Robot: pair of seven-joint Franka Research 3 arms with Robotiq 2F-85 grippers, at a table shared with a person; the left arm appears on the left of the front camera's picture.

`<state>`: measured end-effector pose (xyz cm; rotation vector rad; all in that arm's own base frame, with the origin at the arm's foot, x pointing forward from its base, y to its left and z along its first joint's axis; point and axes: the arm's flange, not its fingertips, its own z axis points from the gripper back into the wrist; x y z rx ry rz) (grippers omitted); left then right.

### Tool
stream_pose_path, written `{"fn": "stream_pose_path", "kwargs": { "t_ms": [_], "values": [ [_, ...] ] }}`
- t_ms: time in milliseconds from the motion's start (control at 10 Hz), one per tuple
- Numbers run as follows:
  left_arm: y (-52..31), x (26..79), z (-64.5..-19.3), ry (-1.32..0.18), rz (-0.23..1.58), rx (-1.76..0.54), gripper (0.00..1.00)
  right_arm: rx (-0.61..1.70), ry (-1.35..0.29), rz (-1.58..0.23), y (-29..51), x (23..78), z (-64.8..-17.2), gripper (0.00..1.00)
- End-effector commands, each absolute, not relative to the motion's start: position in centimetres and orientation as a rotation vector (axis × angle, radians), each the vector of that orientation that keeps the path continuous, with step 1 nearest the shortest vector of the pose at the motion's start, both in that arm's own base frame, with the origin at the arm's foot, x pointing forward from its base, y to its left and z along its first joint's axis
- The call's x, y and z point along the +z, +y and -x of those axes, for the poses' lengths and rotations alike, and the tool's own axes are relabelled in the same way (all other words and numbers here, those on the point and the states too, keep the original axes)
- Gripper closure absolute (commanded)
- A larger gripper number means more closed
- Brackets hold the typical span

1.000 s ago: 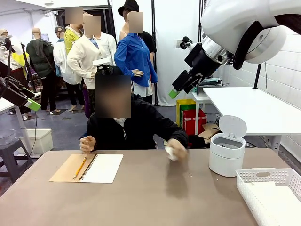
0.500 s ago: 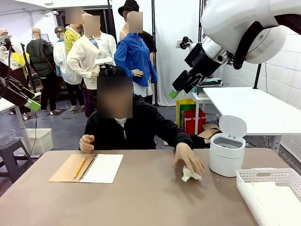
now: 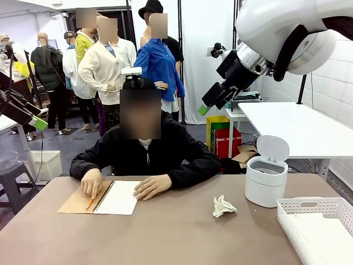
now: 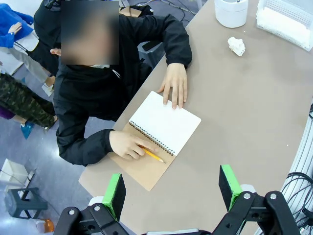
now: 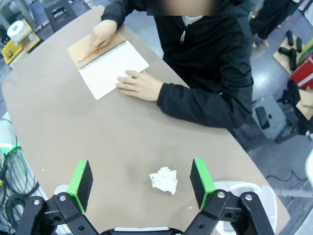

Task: Sort the paper based on its condition.
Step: If a person hands you a paper, place it in the Organizing basket , and if it's crumpled, put it in the Trash can.

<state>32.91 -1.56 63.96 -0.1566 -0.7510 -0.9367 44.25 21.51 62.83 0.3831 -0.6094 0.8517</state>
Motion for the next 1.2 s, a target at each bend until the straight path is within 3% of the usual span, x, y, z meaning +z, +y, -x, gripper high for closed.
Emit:
{"fn": "stream_pose_path", "kwargs": {
  "t_ms": [0,400,800,1100],
  "values": [
    [-1.5,64.0,-32.9,-0.753,0.163,-0.937,0.00,0.852,-0.609,-0.383,21.5,62.8,-44.2,0.00],
    [-1.5,64.0,-32.9,-0.753,0.163,-0.937,0.00,0.921,-0.328,-0.327,22.9,58.3,-46.3,0.00],
    [-1.5,64.0,-32.9,-0.753,0.163,-0.937,0.00,0.988,-0.267,-0.052,26.3,51.9,-45.2,0.00],
    [-1.5,64.0,-32.9,-0.753,0.163,-0.937,0.00,0.927,-0.162,-0.024,27.5,47.5,-44.6,0.00]
  ]
}}
